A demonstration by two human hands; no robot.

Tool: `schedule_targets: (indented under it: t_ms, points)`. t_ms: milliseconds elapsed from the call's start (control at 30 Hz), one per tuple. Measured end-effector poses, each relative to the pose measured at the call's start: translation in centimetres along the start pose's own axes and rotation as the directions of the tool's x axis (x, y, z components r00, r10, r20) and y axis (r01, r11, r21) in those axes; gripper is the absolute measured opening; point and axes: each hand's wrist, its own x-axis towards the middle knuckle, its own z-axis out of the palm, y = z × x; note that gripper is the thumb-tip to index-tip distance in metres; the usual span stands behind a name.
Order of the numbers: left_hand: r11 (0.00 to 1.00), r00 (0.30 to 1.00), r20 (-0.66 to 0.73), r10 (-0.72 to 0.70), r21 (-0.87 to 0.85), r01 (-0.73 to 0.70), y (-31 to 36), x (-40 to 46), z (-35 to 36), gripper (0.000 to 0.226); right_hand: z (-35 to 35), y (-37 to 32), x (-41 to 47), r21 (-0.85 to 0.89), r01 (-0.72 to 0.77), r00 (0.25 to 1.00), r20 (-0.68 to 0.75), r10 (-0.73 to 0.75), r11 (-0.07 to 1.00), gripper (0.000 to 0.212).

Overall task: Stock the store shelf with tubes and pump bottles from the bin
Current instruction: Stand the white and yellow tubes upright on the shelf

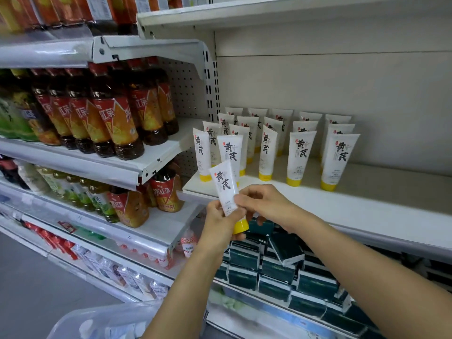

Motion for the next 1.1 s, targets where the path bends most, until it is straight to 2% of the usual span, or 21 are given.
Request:
schedule_targets:
  t_ms: [100,233,333,433,500,667,867,1100]
  points:
    - [0.996,0.999,0.024,0.039,0.076,-0.041,0.1,0.1,0.9,0.045,-0.9,0.0,-0.2,-0.068,0.002,1.0,-0.006,-0.002,0.998,0.024]
    - [0.972,0.989,0.078,0.123,0.194,-0.136,0.7,0.4,2.4,0.049,-2.2,-0.2,-0.3,-0.121,0.005,0.999,-0.038,-0.01,0.993,0.032]
    - [0.945,0.983,0.097,0.157,0.275,-0.178,1.3,1.0,3.4,0.053,-3.1,-0.2,-0.1,-0.128,0.029,0.997,-0.064,-0.037,0.991,0.03]
    - [0.933,0.975,0.121,0.187,0.288,-0.214,1.8,1.5,4.3,0.051,-3.9,-0.1,0.4,-0.063,0.066,0.99,-0.12,-0.073,0.996,0.029]
    - [0.93,0.97,0.14,0.201,0.284,-0.234,2.1,1.9,4.7,0.051,-4.6,-0.2,0.7,-0.097,0.092,0.98,-0.169,-0.107,0.991,0.029]
    - [0.917,0.975,0.136,0.173,0.339,-0.21,2.5,3.2,5.6,0.052,-5.5,0.4,1.9,-0.124,0.1,0.965,-0.231,-0.127,0.987,0.035]
    - [0.945,0.985,0.146,0.09,0.299,-0.13,3.2,3.3,6.2,0.046,-5.6,1.4,2.9,-0.159,0.066,0.953,-0.283,-0.11,0.985,0.037]
    - [0.953,0.994,0.1,0.046,0.292,-0.074,2.9,3.4,5.9,0.056,-5.0,1.6,3.3,-0.154,0.026,0.937,-0.34,-0.078,0.988,0.04]
